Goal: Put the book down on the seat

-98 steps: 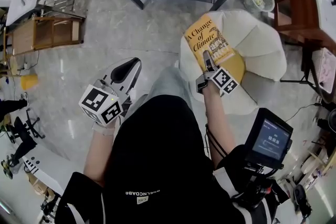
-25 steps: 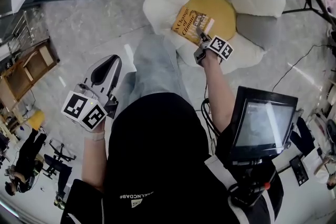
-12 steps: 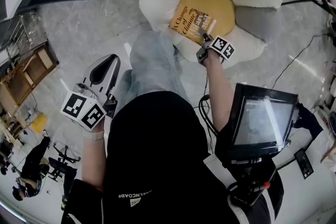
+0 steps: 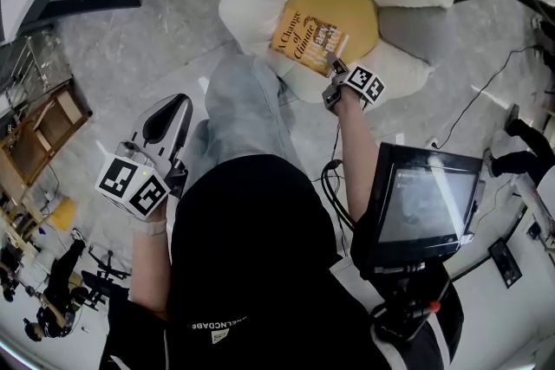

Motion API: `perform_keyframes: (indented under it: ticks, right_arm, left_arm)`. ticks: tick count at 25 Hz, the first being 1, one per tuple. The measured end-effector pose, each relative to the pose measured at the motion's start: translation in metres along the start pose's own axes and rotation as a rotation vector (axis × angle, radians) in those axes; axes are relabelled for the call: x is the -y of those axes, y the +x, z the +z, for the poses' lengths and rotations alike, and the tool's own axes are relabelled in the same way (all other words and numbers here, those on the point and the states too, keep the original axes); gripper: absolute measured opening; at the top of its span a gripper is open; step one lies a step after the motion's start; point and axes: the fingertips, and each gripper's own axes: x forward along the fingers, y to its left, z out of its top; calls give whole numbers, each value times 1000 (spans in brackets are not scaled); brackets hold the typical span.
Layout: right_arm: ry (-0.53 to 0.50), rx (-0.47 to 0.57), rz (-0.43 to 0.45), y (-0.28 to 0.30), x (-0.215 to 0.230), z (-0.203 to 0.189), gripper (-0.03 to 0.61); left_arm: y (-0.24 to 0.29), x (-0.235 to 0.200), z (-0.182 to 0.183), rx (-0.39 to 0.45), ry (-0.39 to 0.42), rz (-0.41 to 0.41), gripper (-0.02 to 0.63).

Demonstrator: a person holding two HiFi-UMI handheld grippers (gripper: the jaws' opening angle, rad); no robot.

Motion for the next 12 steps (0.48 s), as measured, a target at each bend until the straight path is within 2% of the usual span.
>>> perform_keyframes:
  ticks: [7,12]
  right_arm:
    - [15,24,-19,-9,7,3,207]
    - [25,41,-37,-38,14,2,207]
  left_arm:
    - [-1,-7,1,12,4,-8,17]
    - [-12,9,1,26,-2,-10,17]
